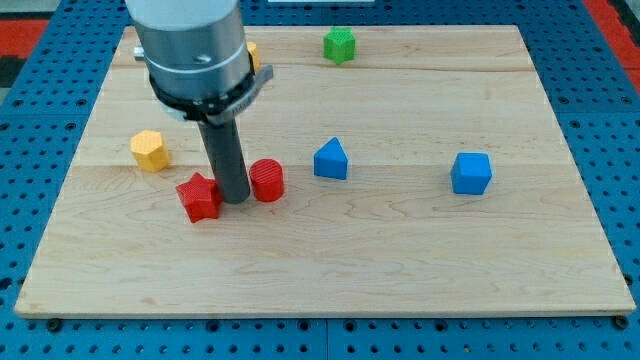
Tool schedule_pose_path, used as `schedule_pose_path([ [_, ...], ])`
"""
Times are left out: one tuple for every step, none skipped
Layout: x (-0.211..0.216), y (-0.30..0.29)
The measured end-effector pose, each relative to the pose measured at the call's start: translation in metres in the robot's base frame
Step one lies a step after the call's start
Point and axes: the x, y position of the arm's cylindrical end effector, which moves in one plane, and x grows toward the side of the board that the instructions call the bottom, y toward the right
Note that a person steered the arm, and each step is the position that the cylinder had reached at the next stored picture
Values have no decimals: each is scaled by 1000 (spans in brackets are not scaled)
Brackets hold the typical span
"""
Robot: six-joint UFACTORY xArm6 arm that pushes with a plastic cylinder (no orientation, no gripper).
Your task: Keep blue triangle on top left to red circle
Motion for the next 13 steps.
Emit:
schedule_pose_path([
  [-24,17],
  [-30,35],
  [-29,46],
  [-37,33],
  [-59,41],
  [-59,41],
  [-60,69],
  [-60,122],
  [-61,137],
  [-61,137],
  [-81,133],
  [-102,133],
  [-103,126],
])
